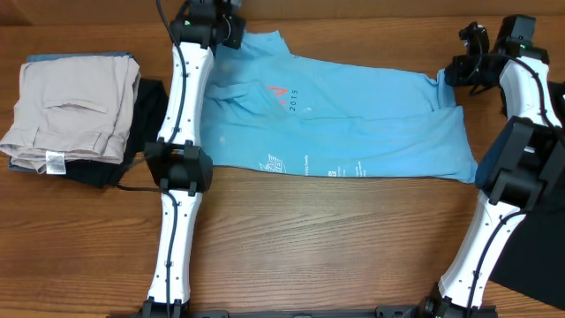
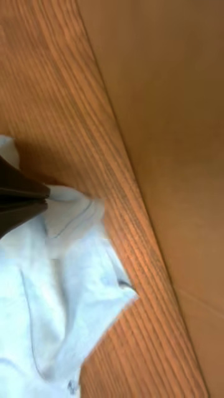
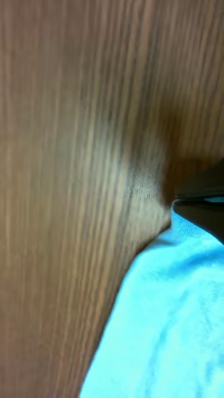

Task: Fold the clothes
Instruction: 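Fold the top edge down over the shirt with both grippers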

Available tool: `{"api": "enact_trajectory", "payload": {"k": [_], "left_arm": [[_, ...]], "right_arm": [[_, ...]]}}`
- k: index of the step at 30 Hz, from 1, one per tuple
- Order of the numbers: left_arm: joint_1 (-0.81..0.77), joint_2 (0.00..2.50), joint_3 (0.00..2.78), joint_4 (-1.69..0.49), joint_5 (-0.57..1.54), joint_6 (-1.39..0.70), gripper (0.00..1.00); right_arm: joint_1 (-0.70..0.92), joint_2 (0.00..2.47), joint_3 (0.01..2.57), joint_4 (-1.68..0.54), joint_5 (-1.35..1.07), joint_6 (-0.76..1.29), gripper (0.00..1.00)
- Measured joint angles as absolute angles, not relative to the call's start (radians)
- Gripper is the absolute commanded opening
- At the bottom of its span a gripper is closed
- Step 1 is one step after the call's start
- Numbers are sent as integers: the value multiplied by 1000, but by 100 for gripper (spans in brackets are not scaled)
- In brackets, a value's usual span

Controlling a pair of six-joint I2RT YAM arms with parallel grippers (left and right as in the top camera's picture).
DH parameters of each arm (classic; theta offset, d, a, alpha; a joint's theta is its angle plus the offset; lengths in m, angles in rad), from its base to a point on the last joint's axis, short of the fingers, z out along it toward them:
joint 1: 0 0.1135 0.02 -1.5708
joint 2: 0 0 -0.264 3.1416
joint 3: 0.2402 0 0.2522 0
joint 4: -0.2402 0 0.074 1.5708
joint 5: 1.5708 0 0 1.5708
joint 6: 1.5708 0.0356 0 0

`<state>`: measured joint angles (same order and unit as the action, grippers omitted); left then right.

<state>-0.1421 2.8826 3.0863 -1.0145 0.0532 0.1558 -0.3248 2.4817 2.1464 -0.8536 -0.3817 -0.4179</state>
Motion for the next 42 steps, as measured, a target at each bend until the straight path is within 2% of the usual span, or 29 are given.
{"api": "enact_trajectory", "payload": {"k": [9, 15, 23, 35, 37, 42], "left_arm": [[-64, 2880, 3124, -1314, 240, 148, 4], [-46, 2782, 3124, -1453, 266, 120, 4], [27, 2699, 3124, -1659, 345, -32, 4], [54, 2696, 3109, -1687, 460, -231, 4], [54, 2672, 3044, -1684, 464, -234, 4], [54, 2452, 2601, -1685, 345, -229, 4]], "right_arm": [[-345, 2382, 2147, -1032, -390, -415, 4], [-381, 2331, 2149, -1139, -389, -418, 4], [-477, 2273, 2151, -1299, -397, -438, 4], [-483, 2268, 2153, -1485, -391, -332, 4], [-483, 2262, 2153, -1496, -387, -314, 4], [-483, 2260, 2154, -1579, -348, -208, 4]]}}
